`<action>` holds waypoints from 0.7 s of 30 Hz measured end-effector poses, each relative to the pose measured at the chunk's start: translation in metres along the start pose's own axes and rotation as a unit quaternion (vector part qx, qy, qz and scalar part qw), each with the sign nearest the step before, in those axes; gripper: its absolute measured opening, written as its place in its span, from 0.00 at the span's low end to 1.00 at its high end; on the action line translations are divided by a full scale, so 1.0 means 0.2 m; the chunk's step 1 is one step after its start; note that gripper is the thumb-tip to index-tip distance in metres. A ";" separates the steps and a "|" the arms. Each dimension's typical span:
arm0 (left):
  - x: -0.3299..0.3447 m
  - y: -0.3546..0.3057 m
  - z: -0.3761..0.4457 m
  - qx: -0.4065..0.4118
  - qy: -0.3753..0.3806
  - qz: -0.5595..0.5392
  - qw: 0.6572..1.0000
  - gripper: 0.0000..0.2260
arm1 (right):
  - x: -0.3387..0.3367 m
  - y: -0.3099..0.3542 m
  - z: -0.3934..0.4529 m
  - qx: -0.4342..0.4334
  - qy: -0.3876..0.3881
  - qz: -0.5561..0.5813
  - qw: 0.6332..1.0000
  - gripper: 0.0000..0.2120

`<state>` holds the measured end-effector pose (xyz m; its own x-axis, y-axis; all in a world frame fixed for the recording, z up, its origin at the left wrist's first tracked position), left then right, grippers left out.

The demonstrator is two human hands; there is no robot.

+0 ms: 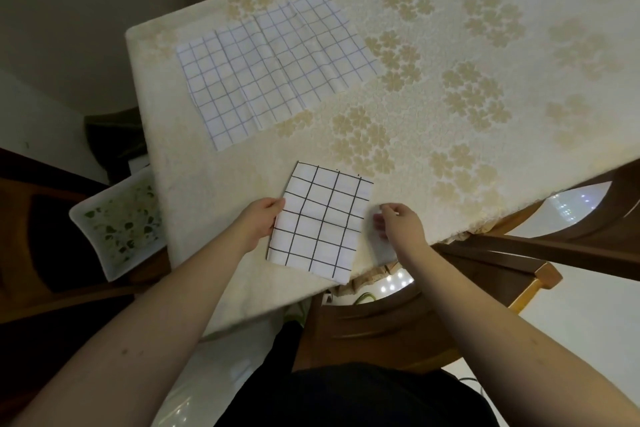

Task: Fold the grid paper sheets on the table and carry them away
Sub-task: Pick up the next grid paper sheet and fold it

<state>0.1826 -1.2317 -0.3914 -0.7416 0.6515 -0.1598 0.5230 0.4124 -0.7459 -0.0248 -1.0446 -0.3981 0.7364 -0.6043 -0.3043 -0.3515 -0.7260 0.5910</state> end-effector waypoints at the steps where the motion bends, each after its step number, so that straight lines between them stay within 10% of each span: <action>1: -0.01 0.01 0.00 0.004 0.002 0.010 1.000 0.08 | 0.03 -0.03 -0.02 0.012 0.003 0.002 1.000 0.10; 21: -0.21 -0.09 -0.25 0.114 0.095 -0.049 0.988 0.08 | 0.26 -0.13 -0.34 -0.007 0.063 0.098 0.993 0.25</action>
<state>0.2245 -1.2340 -0.3380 -0.6802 0.7325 0.0283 0.3282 0.3388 -0.8818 0.0624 -1.0343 -0.3787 0.7211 -0.6874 -0.0872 -0.4884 -0.5935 0.6398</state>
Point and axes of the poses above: each hand's wrist, its own z-axis towards the middle knuckle, its own x-axis out of the palm, y = z × x, the point moved 2 cm from there along z, towards the middle knuckle, and after that the axes turned 9 degrees about x, right-handed, at the moved point
